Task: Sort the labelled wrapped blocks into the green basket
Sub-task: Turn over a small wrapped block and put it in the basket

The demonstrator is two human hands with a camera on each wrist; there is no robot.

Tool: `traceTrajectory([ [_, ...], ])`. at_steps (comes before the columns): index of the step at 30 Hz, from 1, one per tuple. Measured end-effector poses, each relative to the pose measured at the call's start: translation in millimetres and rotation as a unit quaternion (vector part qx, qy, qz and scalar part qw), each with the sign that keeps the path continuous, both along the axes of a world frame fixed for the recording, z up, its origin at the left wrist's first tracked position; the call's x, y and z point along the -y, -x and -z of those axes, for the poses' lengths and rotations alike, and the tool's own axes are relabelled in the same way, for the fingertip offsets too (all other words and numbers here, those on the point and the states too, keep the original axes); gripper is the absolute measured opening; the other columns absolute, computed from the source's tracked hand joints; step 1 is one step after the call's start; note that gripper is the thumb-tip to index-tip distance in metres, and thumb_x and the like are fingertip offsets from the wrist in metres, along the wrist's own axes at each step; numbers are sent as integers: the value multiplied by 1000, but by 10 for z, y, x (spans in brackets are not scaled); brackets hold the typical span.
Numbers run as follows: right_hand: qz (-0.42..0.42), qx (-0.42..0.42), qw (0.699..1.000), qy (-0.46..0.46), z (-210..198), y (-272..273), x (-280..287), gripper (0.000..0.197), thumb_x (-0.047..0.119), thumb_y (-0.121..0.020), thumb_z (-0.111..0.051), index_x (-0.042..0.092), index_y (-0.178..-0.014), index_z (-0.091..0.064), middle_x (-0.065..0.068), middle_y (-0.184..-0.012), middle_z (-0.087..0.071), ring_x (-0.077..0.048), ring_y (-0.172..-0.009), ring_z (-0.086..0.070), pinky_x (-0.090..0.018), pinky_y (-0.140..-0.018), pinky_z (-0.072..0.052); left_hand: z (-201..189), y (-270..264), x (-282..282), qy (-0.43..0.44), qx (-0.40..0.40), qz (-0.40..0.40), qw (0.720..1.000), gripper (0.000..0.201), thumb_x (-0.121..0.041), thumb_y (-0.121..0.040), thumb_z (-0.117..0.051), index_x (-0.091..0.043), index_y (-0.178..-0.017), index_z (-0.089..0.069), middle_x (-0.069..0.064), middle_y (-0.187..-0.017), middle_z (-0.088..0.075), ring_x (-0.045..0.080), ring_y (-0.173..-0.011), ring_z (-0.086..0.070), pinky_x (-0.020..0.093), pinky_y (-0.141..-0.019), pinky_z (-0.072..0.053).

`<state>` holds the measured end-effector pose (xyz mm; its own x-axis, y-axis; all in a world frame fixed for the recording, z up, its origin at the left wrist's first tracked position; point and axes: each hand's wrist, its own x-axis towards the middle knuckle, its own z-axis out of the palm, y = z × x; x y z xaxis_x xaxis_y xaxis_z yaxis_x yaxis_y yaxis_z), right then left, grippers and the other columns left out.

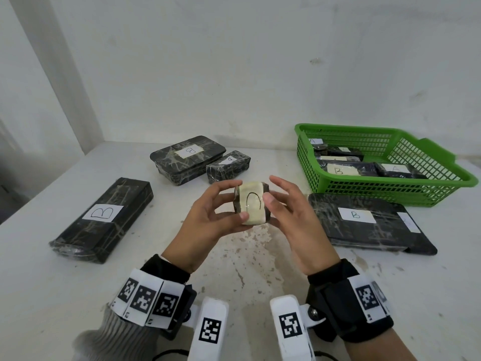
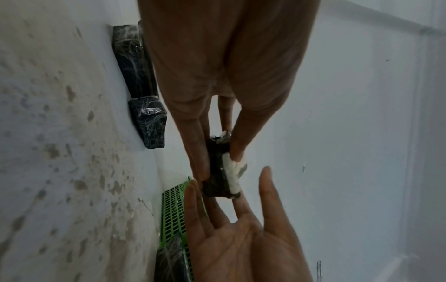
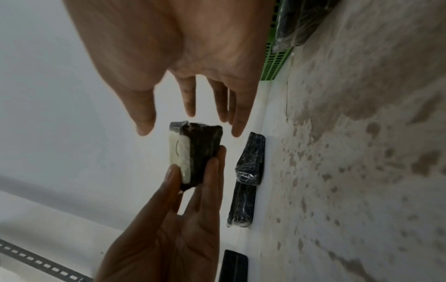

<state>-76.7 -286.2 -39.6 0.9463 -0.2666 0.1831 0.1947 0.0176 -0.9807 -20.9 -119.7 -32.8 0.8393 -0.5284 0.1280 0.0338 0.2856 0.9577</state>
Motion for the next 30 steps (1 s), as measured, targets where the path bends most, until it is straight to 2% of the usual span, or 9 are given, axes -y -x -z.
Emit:
traceTrajectory([
  [3,6,13,1000,27,9,1,7,42,26,-84,-73,27,-125,-62,-7,-114,-69,-23,-105,-68,-47,-89,-57,13,5,11,-21,3,-12,1000,65,10,-77,-74,-16,-131,-49,8,-124,-66,34,-95,-70,34,-76,-59],
  [5,20,38,998,36,13,4,8,44,12,-85,-73,25,-126,-61,-6,-113,-71,-22,-104,-68,-41,-87,-57,6,7,18,-17,-18,-14,1000,68,-4,-72,-77,-19,-132,-47,7,-121,-67,30,-97,-71,35,-78,-59],
  [7,26,55,998,22,14,4,17,51,4,-84,-72,23,-129,-58,-5,-116,-70,-19,-107,-67,-32,-85,-55,-29,18,14,-18,-42,-5,999,61,-22,-79,-79,-19,-132,-48,10,-119,-68,31,-100,-71,37,-79,-60],
  [10,21,67,997,28,-3,10,12,51,-3,-83,-71,20,-127,-60,-1,-118,-70,-15,-113,-64,-38,-96,-53,-71,49,16,-23,-51,7,998,52,-38,-80,-63,-17,-126,-54,15,-111,-71,37,-96,-71,40,-79,-61],
  [14,2,75,995,65,-8,19,-19,48,-4,-82,-71,20,-123,-63,-1,-119,-69,-15,-118,-61,-44,-107,-46,-68,48,28,-4,-36,-16,999,33,-29,-80,-63,-14,-109,-60,18,-97,-74,41,-88,-72,35,-78,-61],
  [20,-54,12,997,-48,-69,49,-65,37,34,-89,-67,26,-125,-64,-6,-120,-68,-19,-114,-65,-42,-94,-55,-62,41,16,9,-23,-25,999,31,-23,-76,-66,-11,-104,-62,16,-93,-76,37,-88,-73,36,-81,-60],
  [24,-6,48,999,-24,-45,42,-74,31,21,-81,-68,19,-112,-71,-3,-104,-74,-14,-97,-71,-34,-79,-59,-56,52,16,-10,-26,-18,999,38,-30,-80,-63,-4,-108,-62,22,-97,-73,42,-89,-72,38,-81,-61],
  [28,-9,39,999,-19,-32,43,-93,24,9,-86,-68,15,-109,-72,-6,-103,-73,-16,-95,-72,-34,-78,-60,-52,38,2,-27,-12,-29,999,34,-29,-83,-61,-1,-100,-58,25,-92,-73,41,-83,-72,35,-72,-61],
  [30,-7,33,999,-21,-35,42,-97,22,14,-87,-68,15,-108,-72,-6,-102,-73,-17,-95,-72,-36,-79,-60,-53,39,4,-30,-6,-30,999,32,-28,-82,-62,-1,-98,-58,26,-91,-73,41,-82,-72,34,-70,-61],
])
